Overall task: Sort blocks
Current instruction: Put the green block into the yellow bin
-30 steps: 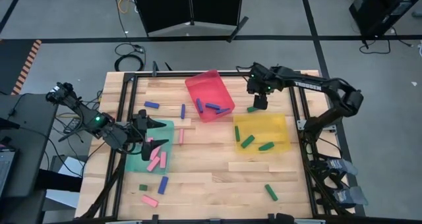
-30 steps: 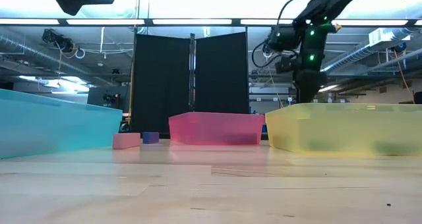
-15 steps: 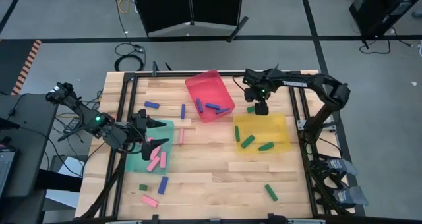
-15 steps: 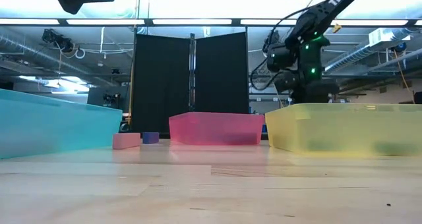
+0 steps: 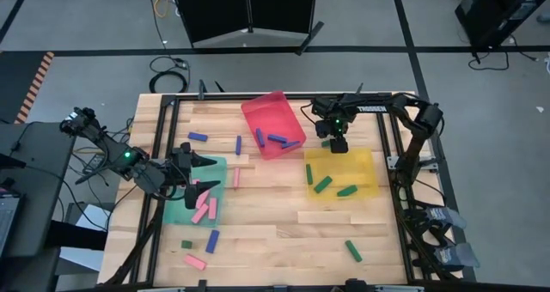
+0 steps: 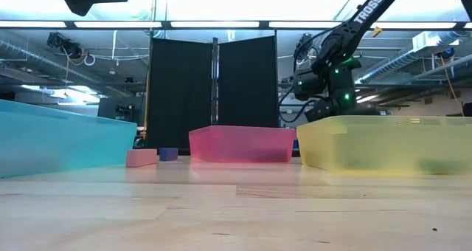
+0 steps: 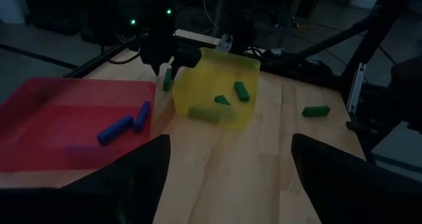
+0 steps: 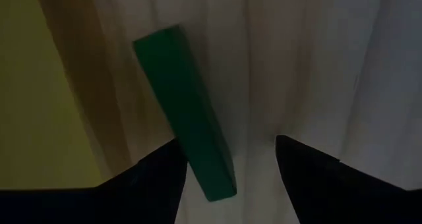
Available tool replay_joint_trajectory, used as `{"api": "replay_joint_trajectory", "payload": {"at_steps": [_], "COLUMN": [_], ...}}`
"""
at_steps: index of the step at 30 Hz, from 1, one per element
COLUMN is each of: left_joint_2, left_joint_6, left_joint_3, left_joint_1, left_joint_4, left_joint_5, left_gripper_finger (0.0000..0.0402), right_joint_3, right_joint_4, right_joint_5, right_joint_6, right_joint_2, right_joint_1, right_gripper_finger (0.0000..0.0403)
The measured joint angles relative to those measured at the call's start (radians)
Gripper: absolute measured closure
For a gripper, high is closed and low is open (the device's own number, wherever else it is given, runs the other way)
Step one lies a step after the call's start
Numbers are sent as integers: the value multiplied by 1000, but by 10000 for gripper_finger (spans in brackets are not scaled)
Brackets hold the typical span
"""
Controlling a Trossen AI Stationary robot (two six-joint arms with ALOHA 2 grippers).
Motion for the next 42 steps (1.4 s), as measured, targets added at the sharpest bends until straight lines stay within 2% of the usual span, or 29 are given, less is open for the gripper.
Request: {"api": "replay_joint_trajectory", "payload": {"at_steps": [6,10,14,20,27,31,38,42], "left_joint_2": [0,0,0,0,0,0,0,0], "left_joint_6": [0,1,1,2,2,5,0,-24], "left_joint_3": [0,0,0,0,0,0,0,0], "left_joint_1": [0,0,0,0,0,0,0,0], "left_joint_4": [0,0,-1,0,-1,-1,-1,-1], "left_joint_5": [0,0,0,0,0,0,0,0], "left_gripper_finger": [79,79,79,79,79,79,79,79], "right_joint_3": [3,4,3,3,2,-5,31,47], "right_joint_4": [9,10,11,6,-4,-25,-58,-76], "right_joint_5": [5,7,7,3,-14,-14,-1,-110], "right_joint_6": [-3,-3,-3,-3,12,20,89,199], "right_joint_2": [18,22,23,24,20,-25,-219,-379], "right_joint_1": [0,-1,-2,-2,-11,-15,-14,13], "right_gripper_finger": [173,194,238,332,334,334,334,334]}}
